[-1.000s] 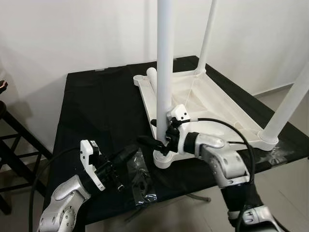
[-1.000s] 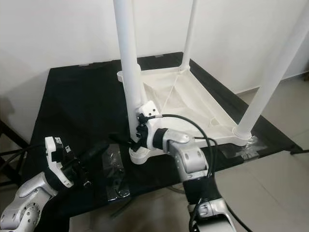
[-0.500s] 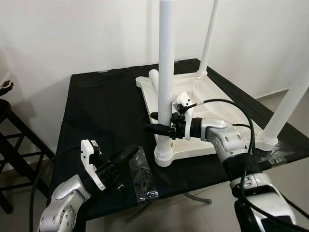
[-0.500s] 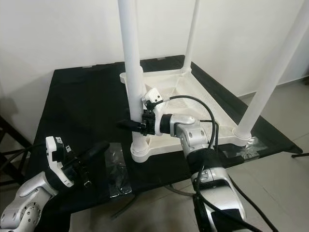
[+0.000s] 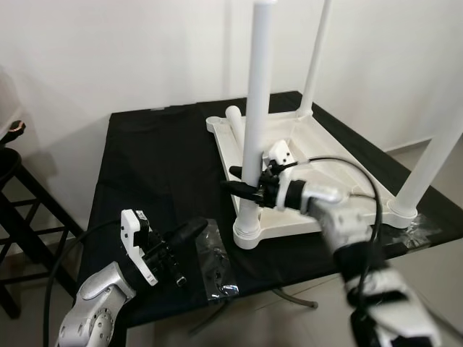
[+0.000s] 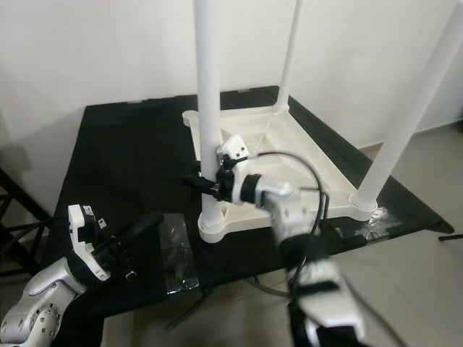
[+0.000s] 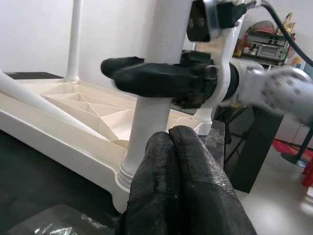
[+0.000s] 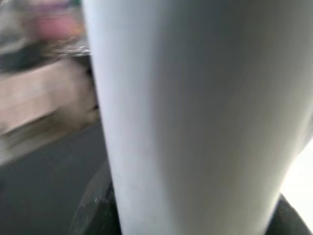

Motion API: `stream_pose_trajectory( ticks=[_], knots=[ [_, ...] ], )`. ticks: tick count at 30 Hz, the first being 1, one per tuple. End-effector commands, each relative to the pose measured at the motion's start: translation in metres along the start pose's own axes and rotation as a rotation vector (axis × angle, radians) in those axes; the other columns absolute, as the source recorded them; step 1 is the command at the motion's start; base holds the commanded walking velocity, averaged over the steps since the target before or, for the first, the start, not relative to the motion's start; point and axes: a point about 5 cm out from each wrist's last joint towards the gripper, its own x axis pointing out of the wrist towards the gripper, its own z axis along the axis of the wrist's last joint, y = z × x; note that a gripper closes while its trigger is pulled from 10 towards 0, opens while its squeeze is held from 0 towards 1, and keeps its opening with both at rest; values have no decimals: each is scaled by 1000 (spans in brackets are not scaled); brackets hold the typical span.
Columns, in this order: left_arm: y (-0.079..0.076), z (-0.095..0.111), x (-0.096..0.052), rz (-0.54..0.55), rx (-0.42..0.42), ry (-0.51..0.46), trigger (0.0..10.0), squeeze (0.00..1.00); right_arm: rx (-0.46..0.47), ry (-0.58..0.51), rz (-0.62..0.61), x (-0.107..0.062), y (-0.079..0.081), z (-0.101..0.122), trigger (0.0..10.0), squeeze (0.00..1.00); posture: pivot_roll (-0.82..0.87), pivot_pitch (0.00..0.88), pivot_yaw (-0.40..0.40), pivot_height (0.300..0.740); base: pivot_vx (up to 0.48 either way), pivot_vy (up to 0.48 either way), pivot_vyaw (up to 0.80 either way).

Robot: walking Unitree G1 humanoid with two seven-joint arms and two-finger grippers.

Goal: Building children table

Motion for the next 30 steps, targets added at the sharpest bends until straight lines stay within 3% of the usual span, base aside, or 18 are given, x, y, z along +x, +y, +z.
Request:
stream_pose_trajectory(
  ticks=[1, 4, 5, 11, 12, 15, 16, 21, 24, 26, 28, 29, 30],
  knots=[
    [0, 3, -1, -3, 5, 1, 10000, 0, 128, 184, -314, -18, 9, -47, 0, 0, 12, 0, -2, 740, 0, 0, 0],
    [1, 3, -1, -4, 4, 1, 10000, 0, 144, 195, -375, -24, 22, -53, 0, 0, 8, 0, 1, 740, 0, 0, 0],
    [2, 3, -1, -7, 2, 4, 10000, 0, 111, 169, -389, -23, 25, -47, 0, 0, -1, 0, 8, 740, 0, 0, 0],
    [3, 3, 0, -16, 3, 12, 10000, 0, 83, 166, -413, -21, 22, -45, 0, 0, 4, 0, 5, 740, 0, 0, 0],
    [3, 3, -1, -4, 6, 5, 10000, 0, 78, 164, -397, -19, 27, -43, 4745, 0, 4, 0, 5, 740, 0, 0, 0],
    [3, 4, -2, 5, 8, -1, 10000, 0, 81, 162, -395, -18, 30, -40, 4745, 0, 4, 0, 5, 740, 0, 0, 0],
    [3, 4, -2, 6, 8, -1, 10000, 0, 89, 146, -369, -16, 32, -35, 10000, 1000, 8, 0, 7, 740, 0, 0, 0],
    [4, 4, -2, 1, 5, 4, 10000, 0, 96, 82, -254, -6, 35, -16, 10000, 1000, 6, 0, 11, 740, 0, 0, 0],
    [3, 3, -1, -3, 5, 7, 10000, 0, 70, 29, -68, 4, 30, -1, 10000, 1000, 14, 0, 6, 740, 0, 0, 0],
    [3, 3, -1, -3, 5, 7, 10000, 0, 62, 20, -34, 5, 29, 2, 10000, 1000, 14, 0, 6, 740, 0, 0, 0],
    [3, 3, -1, 0, 6, 5, 10000, 0, 24, 20, 35, 5, 25, 6, 10000, 1000, 17, 0, 5, 740, 0, 0, 0],
    [3, 3, -1, 3, 8, 3, 10000, 0, -52, 37, 131, 6, 16, 12, 10000, 996, 20, 0, 6, 740, 0, 0, 0],
    [3, 3, -1, 3, 8, 3, 10000, 0, -52, 37, 131, 6, 16, 12, 10000, 996, 20, 0, 6, 740, 0, 0, 0]
  ],
)
